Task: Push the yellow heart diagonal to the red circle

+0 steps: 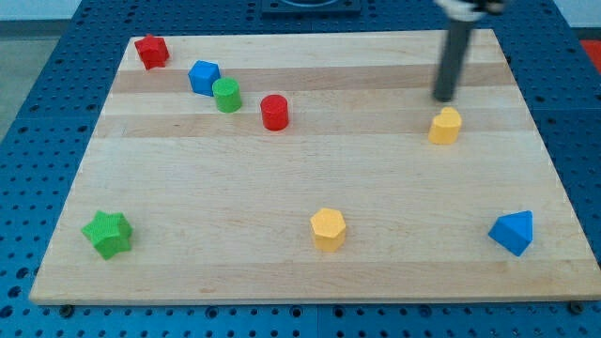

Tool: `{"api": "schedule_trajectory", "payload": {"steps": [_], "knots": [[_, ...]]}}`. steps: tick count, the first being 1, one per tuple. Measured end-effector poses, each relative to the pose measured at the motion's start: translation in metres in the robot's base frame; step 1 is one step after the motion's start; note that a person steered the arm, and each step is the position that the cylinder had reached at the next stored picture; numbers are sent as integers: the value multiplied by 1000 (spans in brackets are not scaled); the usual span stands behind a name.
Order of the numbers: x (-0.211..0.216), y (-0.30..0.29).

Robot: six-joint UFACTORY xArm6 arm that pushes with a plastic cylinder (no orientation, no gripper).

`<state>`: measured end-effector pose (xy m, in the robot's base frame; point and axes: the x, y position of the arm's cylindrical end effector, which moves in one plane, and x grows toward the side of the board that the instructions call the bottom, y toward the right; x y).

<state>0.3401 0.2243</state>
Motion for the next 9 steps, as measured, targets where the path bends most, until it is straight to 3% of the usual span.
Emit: {"api": "schedule_trajectory", "payload": {"steps": [1, 2, 3, 4, 5, 6, 8, 9], "knots": [[30, 43], [70, 9], [76, -64], [76, -82], [56, -29], [31, -31], [85, -119], [94, -135]]}}
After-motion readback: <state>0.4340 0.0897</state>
